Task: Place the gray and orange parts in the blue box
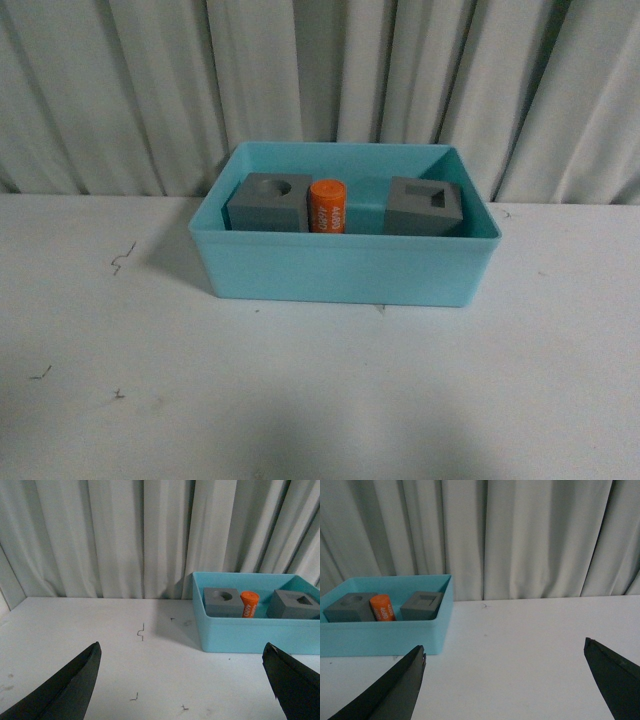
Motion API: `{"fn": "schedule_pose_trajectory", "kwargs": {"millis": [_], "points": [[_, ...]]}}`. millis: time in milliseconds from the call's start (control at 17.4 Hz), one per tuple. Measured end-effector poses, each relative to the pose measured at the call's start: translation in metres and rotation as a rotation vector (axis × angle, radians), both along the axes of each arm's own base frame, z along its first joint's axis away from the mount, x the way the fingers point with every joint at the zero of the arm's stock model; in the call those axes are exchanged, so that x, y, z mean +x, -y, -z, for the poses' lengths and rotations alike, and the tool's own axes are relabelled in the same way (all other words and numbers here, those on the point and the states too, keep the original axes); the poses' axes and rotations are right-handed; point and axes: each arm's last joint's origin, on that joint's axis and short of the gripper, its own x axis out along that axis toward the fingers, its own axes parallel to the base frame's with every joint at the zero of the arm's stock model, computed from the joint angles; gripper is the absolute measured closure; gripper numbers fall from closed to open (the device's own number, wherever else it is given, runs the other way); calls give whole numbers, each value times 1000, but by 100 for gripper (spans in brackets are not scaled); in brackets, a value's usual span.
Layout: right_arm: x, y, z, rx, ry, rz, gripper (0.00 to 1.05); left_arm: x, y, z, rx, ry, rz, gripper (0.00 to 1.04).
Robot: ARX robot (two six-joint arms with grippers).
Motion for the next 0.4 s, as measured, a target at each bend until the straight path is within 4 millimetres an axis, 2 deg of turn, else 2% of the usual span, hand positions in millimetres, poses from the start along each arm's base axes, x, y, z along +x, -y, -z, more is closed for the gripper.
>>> {"fn": "schedule_pose_trajectory", "kwargs": {"millis": [401], "points": [[0,0,0,0,0,-3,6,0,0,0,0,0,0,7]]}}
